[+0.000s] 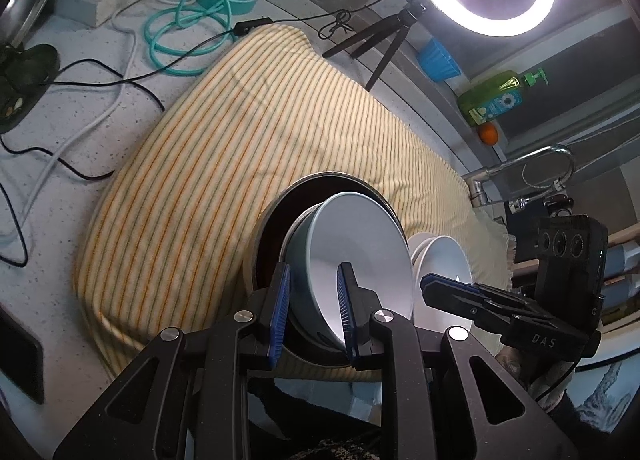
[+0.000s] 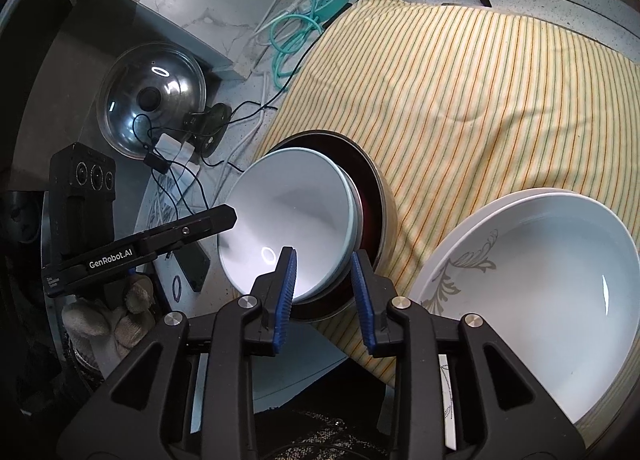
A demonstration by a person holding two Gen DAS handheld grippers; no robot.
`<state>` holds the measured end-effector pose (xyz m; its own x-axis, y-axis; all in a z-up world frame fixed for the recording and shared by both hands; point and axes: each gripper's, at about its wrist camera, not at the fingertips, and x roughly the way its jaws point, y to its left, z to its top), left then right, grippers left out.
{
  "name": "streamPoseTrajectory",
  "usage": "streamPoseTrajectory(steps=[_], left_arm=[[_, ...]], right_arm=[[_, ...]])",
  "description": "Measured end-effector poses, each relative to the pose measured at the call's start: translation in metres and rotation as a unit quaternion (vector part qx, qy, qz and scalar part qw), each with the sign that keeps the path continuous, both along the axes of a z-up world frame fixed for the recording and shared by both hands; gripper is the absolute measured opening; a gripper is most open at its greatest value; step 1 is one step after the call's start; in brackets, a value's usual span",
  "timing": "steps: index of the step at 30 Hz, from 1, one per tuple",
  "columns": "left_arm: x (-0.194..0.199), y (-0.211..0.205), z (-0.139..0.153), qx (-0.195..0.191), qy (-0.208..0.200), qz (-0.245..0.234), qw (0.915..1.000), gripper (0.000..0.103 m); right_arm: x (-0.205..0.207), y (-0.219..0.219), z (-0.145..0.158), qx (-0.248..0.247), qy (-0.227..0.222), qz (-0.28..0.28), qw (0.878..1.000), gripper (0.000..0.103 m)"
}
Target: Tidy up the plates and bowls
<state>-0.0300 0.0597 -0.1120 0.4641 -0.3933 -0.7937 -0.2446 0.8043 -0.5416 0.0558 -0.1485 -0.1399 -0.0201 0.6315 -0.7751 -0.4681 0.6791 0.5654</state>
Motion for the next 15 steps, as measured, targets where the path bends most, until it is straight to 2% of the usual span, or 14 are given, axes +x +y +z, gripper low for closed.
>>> streamPoseTrajectory(steps=[7, 15], left_arm=[[-0.016, 0.013, 0.005, -0.013, -0.019, 0.035, 0.9991, 0.020], [-0.033, 0.019, -0.008, -0.021, -0.025, 0.078, 0.9964, 0.020]], right_arm=[[0.002, -0.016, 0.007, 0.012, -0.006, -0.020, 1.000, 0.029], [0.008, -0.030, 0.000, 0.016, 0.001, -0.041, 0.999, 0.030]])
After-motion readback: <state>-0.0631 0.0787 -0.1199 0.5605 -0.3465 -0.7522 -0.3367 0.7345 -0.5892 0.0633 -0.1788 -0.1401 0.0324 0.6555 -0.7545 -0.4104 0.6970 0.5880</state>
